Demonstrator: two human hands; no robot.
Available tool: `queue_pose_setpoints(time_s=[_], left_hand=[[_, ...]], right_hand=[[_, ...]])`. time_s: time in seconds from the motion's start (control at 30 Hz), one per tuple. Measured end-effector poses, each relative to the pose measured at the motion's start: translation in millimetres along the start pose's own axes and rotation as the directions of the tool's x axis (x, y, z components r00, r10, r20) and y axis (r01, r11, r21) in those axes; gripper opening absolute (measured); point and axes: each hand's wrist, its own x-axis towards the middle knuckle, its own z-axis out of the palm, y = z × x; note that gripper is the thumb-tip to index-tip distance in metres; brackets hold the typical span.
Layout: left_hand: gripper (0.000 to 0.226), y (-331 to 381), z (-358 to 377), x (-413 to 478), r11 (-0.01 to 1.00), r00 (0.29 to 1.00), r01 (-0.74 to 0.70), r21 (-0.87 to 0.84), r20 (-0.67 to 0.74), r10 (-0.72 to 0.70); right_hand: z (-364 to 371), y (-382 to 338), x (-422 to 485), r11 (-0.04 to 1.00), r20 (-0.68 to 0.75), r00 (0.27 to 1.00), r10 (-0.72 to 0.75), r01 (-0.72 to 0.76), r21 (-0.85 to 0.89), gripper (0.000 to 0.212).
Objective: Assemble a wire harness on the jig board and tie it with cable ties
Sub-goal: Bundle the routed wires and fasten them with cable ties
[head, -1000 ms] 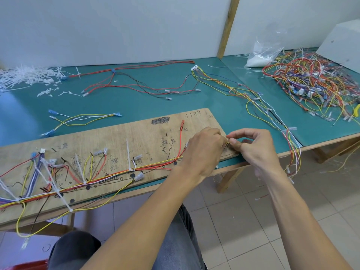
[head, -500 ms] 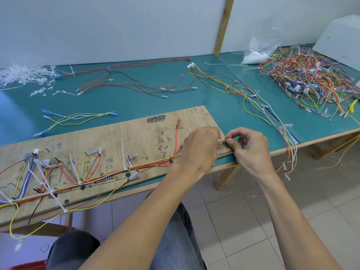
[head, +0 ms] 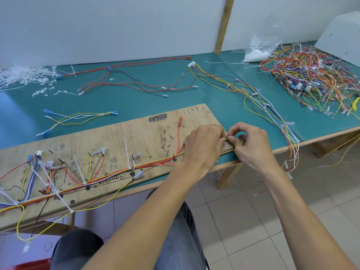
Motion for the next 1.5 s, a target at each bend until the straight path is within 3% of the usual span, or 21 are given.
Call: queue_pose_setpoints(time_s=[0.23, 0.37, 0.43, 0.5, 0.6, 0.73, 0.93, 1.07, 1.27, 1.37, 1.5], left_hand=[[0.014, -4, 2, 0, 0.997, 0.997, -0.069, 0.043, 0.031, 0.068], [0.023, -3, -1, -3, 0.99, 0.993, -0.09, 0.108, 0.091, 0.08], [0.024, -5, -9, -10, 0.986, 0.991, -0.123, 0.111, 0.061, 0.117], [0.019, -14, -27, -24, 0.987, 0.987, -0.151, 0.054, -0.044, 0.154], [0.015, -45, -58, -55, 0.995, 0.979, -0.1, 0.002, -0.179, 0.099], [0.02, -84, -83, -95, 0.997, 0.995, -0.028, 0.073, -0.096, 0.035], [0.016, -92, -78, -113, 0.949, 0.963, -0.214, 0.231, -0.116, 0.245], [0.017, -89, -68, -114, 0.871, 0.948, -0.258, 0.419, -0.065, 0.312], [0.048, -91, -55, -126, 0.755, 0.937, -0.299, 0.583, 0.03, 0.348], [0.059, -92, -48, -130, 0.713, 0.935, -0.31, 0.629, 0.064, 0.35], [0.069, -98, -42, -132, 0.715, 0.945, -0.297, 0.632, 0.087, 0.316]], right_hand=[[-1, 4, -6, 0.996, -0.061, 0.997, -0.056, 0.059, 0.061, 0.022], [-2, 4, -10, 0.973, -0.096, 0.995, -0.03, 0.051, 0.227, 0.021], [-7, 5, -16, 0.959, -0.143, 0.99, -0.019, 0.058, 0.276, 0.032], [-14, 4, -21, 0.96, -0.184, 0.982, -0.05, 0.098, 0.261, 0.026], [-24, -2, -27, 0.969, -0.108, 0.986, -0.126, 0.146, 0.199, 0.01], [-36, -14, -29, 0.971, 0.09, 0.975, -0.201, 0.187, 0.146, 0.022], [-43, -28, -14, 0.962, 0.186, 0.945, -0.269, 0.255, 0.096, 0.016], [-31, -39, -4, 0.973, 0.21, 0.966, -0.149, 0.105, 0.207, 0.022], [1, -60, 16, 0.895, 0.202, 0.972, 0.122, -0.196, 0.401, 0.025], [19, -73, 30, 0.919, 0.111, 0.981, 0.159, -0.188, 0.346, 0.021], [44, -92, 46, 0.982, -0.01, 0.996, 0.086, -0.083, 0.171, 0.016]])
